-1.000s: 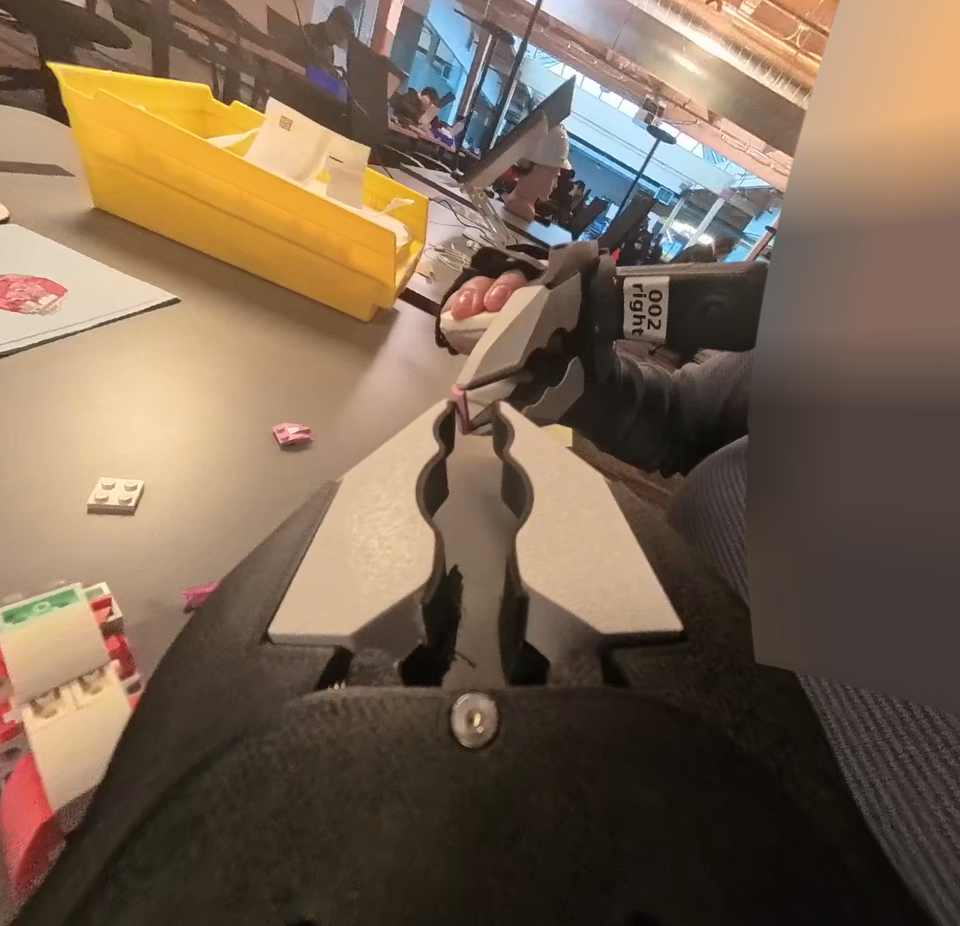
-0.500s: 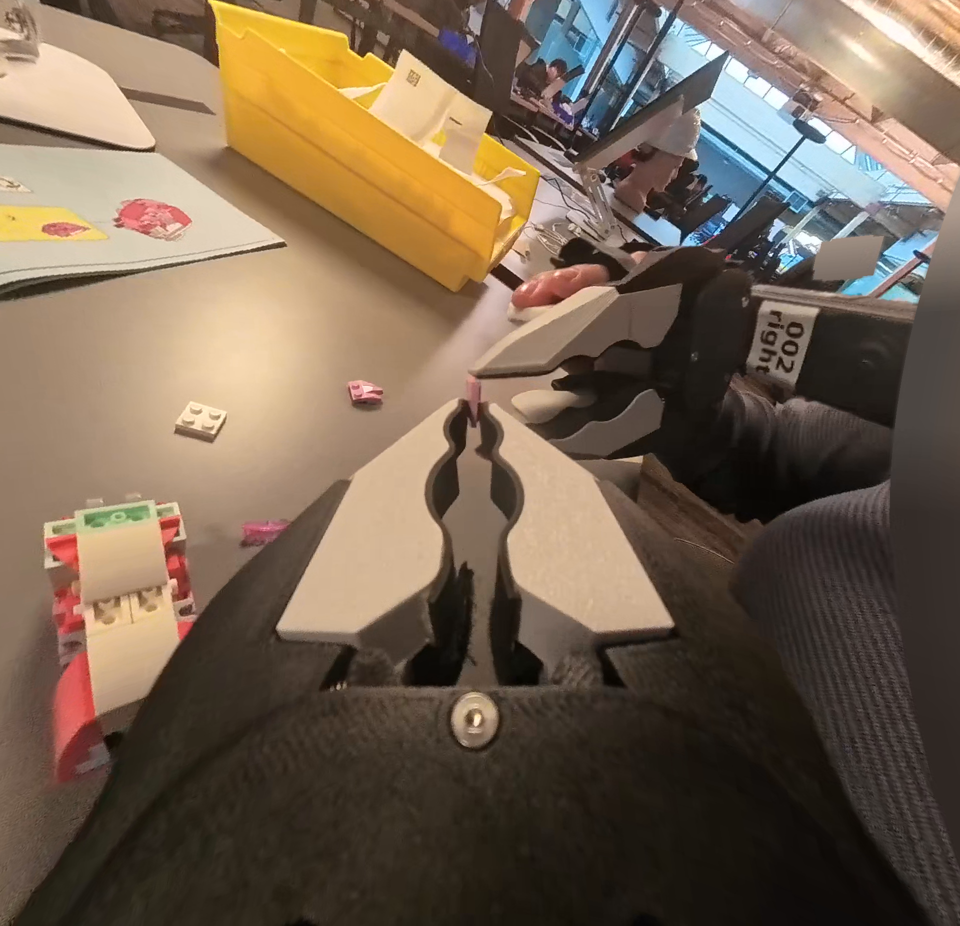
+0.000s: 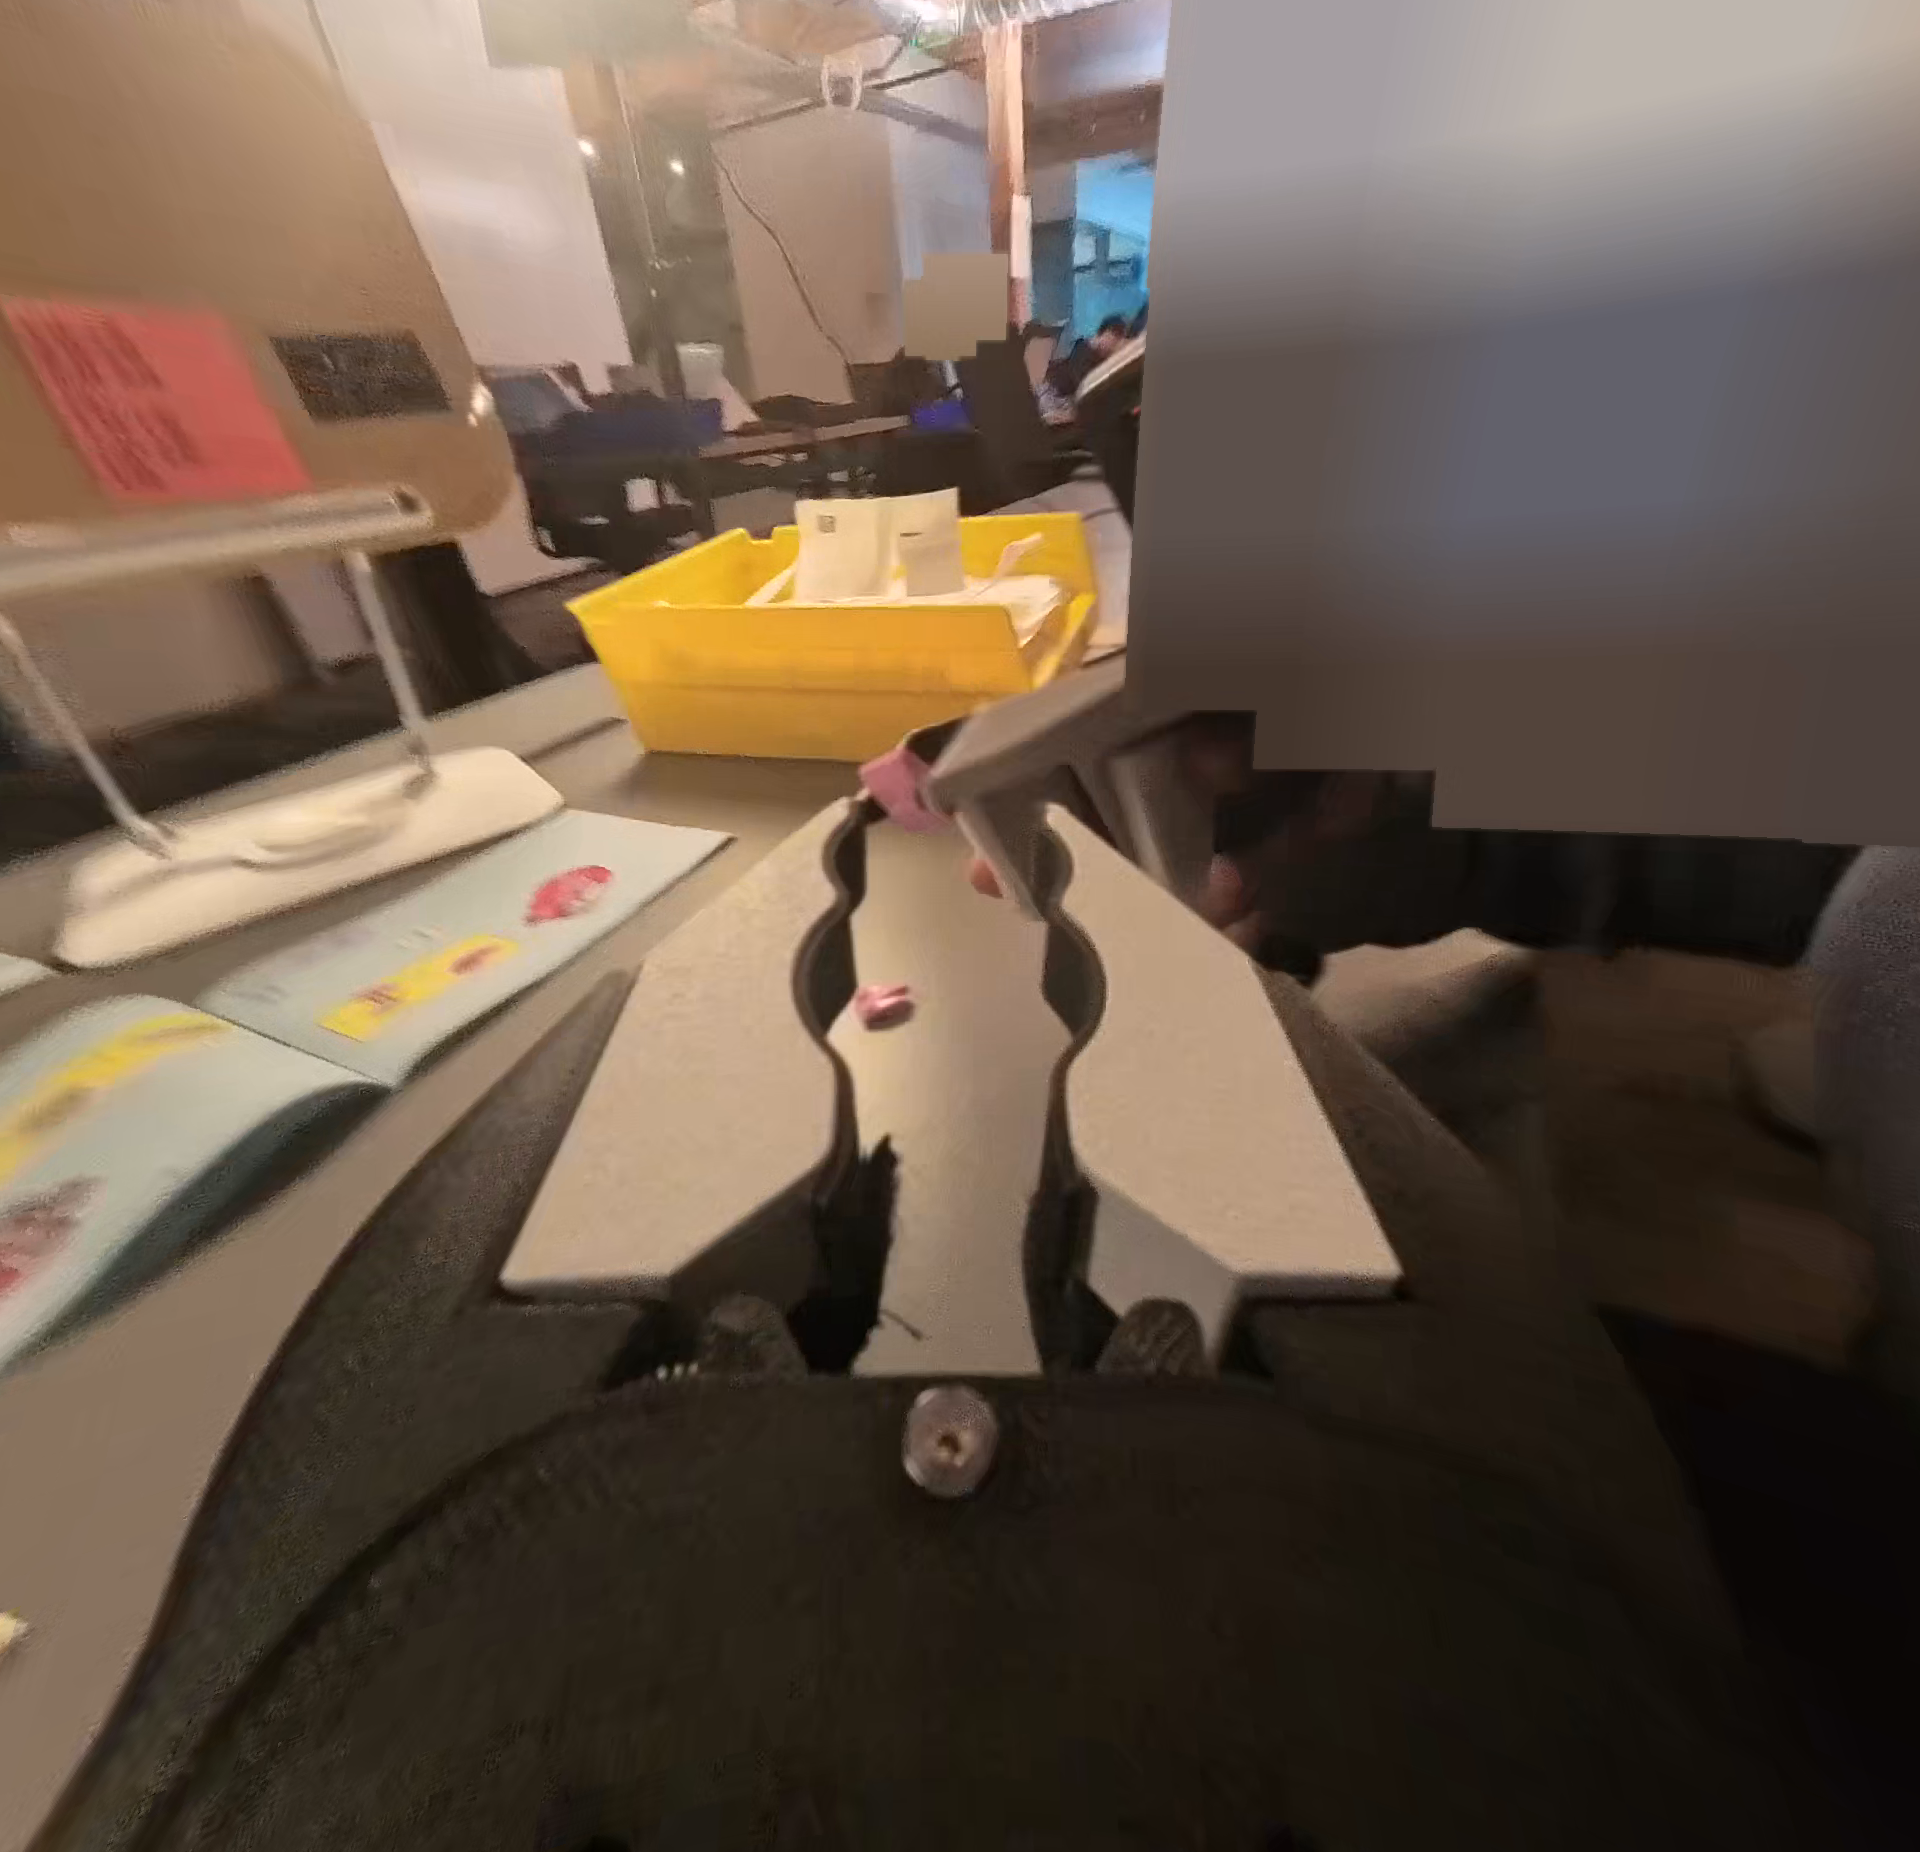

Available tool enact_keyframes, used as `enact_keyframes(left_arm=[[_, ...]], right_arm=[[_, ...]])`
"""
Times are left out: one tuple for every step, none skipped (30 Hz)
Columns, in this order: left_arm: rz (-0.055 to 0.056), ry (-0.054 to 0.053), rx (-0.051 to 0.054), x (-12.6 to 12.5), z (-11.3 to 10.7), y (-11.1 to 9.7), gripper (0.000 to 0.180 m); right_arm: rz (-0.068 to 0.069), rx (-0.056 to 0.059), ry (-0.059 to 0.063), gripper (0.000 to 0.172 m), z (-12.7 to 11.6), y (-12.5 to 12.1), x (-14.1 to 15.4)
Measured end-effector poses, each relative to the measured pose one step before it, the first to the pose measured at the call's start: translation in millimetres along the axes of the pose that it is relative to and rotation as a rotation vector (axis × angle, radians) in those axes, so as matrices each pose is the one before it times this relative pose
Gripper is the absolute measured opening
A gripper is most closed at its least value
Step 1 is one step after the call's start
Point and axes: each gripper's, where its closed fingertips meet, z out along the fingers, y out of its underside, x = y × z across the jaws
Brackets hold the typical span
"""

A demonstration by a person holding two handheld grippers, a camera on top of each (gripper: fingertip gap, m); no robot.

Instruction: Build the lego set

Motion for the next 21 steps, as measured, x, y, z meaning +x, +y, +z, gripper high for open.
enact_keyframes(left_arm=[[0.0624,-0.0223,-0.0089,1.88,2.57,0.12,0.034],[0.0462,-0.0324,-0.0023,-0.39,2.25,-1.06,0.034],[0.0378,-0.0420,-0.0011,-2.69,1.71,-1.44,0.033],[0.0315,-0.0486,-0.0021,-4.77,0.97,-1.14,0.030],[0.0209,-0.0567,-0.0047,-6.95,0.51,-0.58,0.028],[0.0154,-0.0362,-0.0050,-4.91,0.21,0.12,0.029],[0.0062,-0.0038,0.0023,-0.33,0.10,-0.32,0.028],[-0.0062,0.0029,0.0005,0.69,0.28,0.51,0.024],[-0.0049,-0.0055,-0.0036,-0.77,0.13,1.58,0.019],[0.0040,-0.0053,-0.0054,-0.65,0.16,1.82,0.017],[0.0049,-0.0071,-0.0054,-0.60,0.32,1.29,0.018],[0.0056,-0.0040,-0.0024,0.22,0.50,0.21,0.020],[0.0071,-0.0013,-0.0007,0.86,0.55,-0.26,0.021],[0.0085,-0.0078,-0.0009,0.41,0.54,-0.11,0.021],[0.0104,-0.0136,0.0042,-0.60,-0.04,-0.87,0.020],[0.0088,-0.0185,0.0070,-1.62,-0.88,-1.51,0.017],[0.0149,-0.0149,0.0086,-1.58,-1.48,-1.82,0.013],[0.0131,-0.0048,0.0018,0.07,-0.89,-0.42,0.013],[0.0127,-0.0050,-0.0008,0.11,-0.49,0.06,0.013],[0.0176,-0.0036,-0.0036,0.28,-0.30,0.43,0.012],[0.0230,-0.0014,-0.0040,0.72,-0.37,0.67,0.012]], right_arm=[[0.1262,0.0524,-0.0240,0.015,0.80,-3.73,0.97],[0.1046,0.0424,-0.0277,0.015,0.93,-2.39,0.06],[0.0872,0.0296,-0.0315,0.015,1.31,-0.87,-0.82],[0.0665,0.0232,-0.0328,0.015,1.53,-0.09,-1.96],[0.0430,0.0135,-0.0201,0.015,1.56,1.14,-1.00],[0.0201,0.0084,-0.0051,0.015,1.32,1.22,0.46],[0.0118,0.0171,-0.0066,0.015,0.25,-1.37,-0.14],[0.0093,0.0032,-0.0045,0.015,0.46,-0.30,0.06],[0.0009,0.0039,-0.0002,0.015,0.37,-0.48,0.17],[-0.0022,0.0079,0.0027,0.015,0.24,-0.81,0.01],[0.0013,0.0075,0.0023,0.015,0.33,-0.77,0.06],[0.0014,0.0045,0.0035,0.015,0.63,-0.11,0.28],[-0.0028,0.0047,0.0037,0.015,0.81,0.10,0.24],[-0.0033,0.0023,0.0004,0.015,1.02,0.61,-0.14],[-0.0009,0.0016,-0.0026,0.015,1.02,0.89,-0.56],[-0.0004,-0.0006,-0.0048,0.015,0.85,0.85,-0.64],[-0.0018,-0.0023,-0.0070,0.015,0.51,0.72,-0.82],[-0.0020,-0.0053,-0.0058,0.015,0.38,0.42,-0.99],[-0.0105,-0.0076,-0.0002,0.015,0.03,0.44,-0.15],[-0.0154,-0.0118,0.0021,0.015,-0.21,0.64,0.15],[-0.0152,-0.0163,0.0020,0.015,-0.54,0.84,0.35]])
